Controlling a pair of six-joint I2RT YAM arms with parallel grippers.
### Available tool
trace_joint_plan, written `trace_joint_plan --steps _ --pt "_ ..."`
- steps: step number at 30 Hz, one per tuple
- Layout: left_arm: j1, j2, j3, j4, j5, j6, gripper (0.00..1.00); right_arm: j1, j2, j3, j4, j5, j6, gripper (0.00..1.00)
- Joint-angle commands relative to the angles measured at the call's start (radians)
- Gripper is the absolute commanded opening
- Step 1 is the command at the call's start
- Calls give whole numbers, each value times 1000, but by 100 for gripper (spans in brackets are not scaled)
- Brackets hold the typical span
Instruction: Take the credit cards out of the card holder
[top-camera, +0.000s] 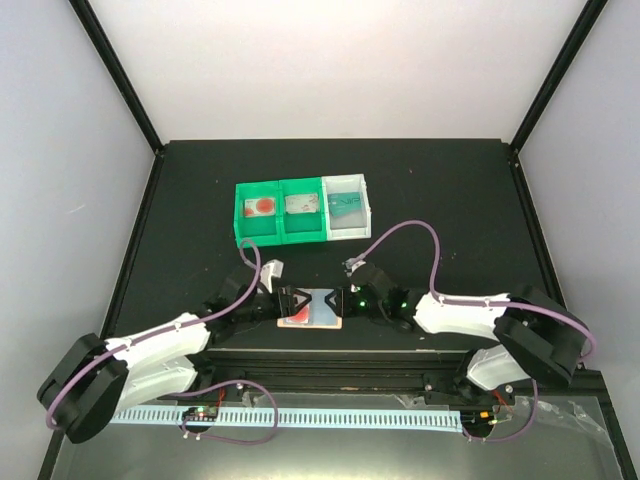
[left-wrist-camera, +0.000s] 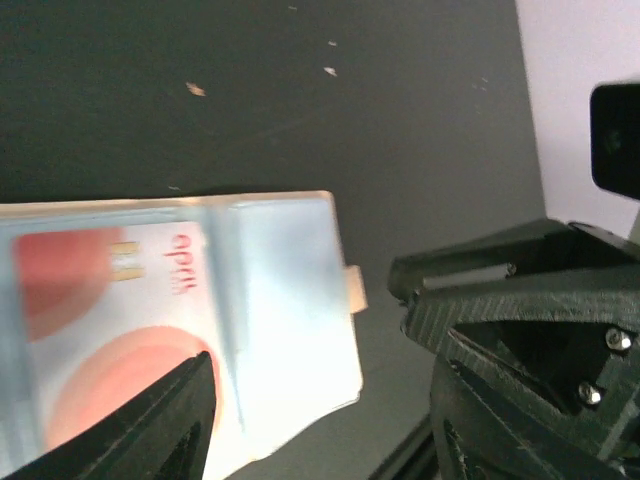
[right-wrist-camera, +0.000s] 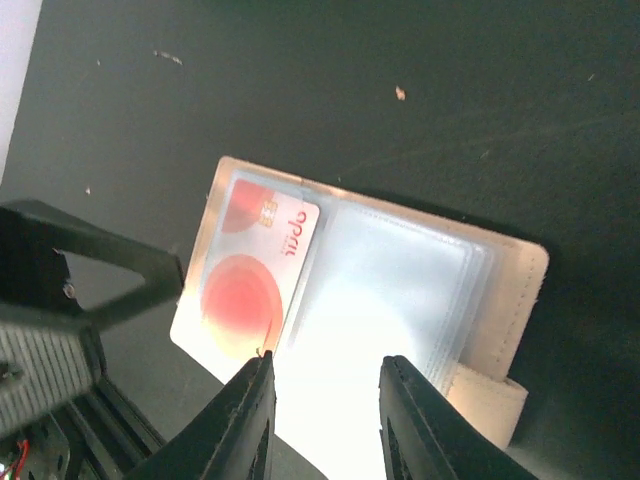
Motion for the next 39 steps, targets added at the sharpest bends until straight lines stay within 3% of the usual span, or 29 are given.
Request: trace_joint_plan --steps 1,7,19,39 --pt "52 -37 30 -153 -56 77 59 3 58 29 74 -77 -15 30" --pt "113 -58 -7 -182 -63 81 38 6 140 81 120 -146 0 29" --pt "152 -18 -51 -138 -20 92 12 21 291 171 143 -201 10 29" --pt "152 60 -82 -102 3 56 5 22 352 194 31 -147 1 26"
